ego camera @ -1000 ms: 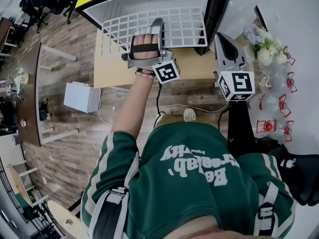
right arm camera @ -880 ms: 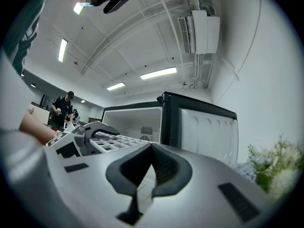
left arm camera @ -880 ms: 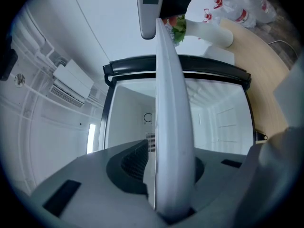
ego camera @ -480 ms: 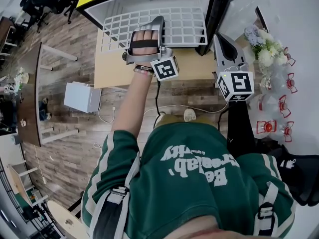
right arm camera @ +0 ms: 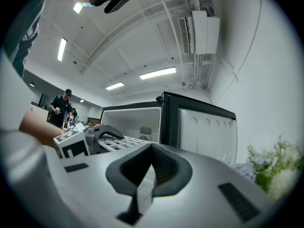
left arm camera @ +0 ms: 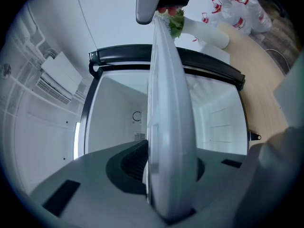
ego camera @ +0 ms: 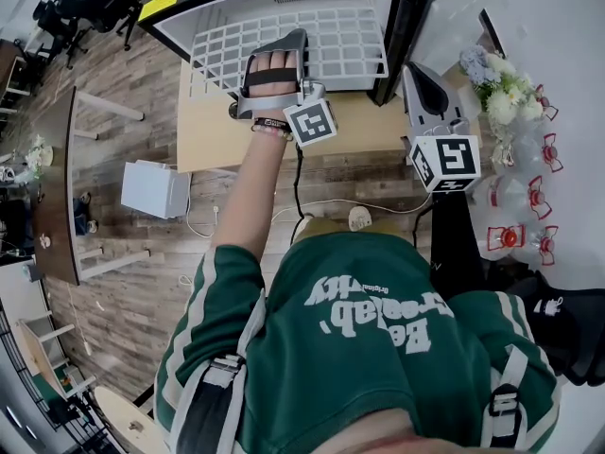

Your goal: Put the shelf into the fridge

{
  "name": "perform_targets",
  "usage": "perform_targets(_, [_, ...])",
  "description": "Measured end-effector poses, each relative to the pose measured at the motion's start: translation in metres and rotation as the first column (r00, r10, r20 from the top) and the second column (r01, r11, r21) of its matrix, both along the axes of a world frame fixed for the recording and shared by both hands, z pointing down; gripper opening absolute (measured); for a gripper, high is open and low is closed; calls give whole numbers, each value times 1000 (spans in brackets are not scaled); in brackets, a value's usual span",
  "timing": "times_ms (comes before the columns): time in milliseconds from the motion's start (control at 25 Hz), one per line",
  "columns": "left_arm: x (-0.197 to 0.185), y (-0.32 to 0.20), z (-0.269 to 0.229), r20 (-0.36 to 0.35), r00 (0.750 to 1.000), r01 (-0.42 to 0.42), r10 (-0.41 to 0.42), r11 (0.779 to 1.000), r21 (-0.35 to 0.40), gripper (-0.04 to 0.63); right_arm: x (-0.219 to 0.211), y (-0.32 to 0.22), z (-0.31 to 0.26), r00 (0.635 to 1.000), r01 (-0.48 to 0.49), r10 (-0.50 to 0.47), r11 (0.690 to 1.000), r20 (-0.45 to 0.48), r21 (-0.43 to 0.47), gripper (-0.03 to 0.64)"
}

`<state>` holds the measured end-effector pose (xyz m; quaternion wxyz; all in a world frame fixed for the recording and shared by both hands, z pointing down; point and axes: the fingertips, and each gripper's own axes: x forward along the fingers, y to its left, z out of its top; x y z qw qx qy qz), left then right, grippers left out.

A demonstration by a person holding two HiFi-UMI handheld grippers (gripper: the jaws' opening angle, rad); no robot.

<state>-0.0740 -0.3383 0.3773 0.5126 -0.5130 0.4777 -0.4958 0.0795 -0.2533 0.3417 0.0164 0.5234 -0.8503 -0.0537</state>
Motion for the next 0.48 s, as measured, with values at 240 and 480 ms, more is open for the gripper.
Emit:
perform_targets(240, [0,-4,0,4,1000,-1,1,1000,9,83,-3,-2,0,1000,1,-1,1000,-3,-1,3])
perform_targets(480, [-1,-9,1,-1,1000,4,-4,1000,14,83,-6,-6,2,1000,3,-3,1000,-5,-3,3])
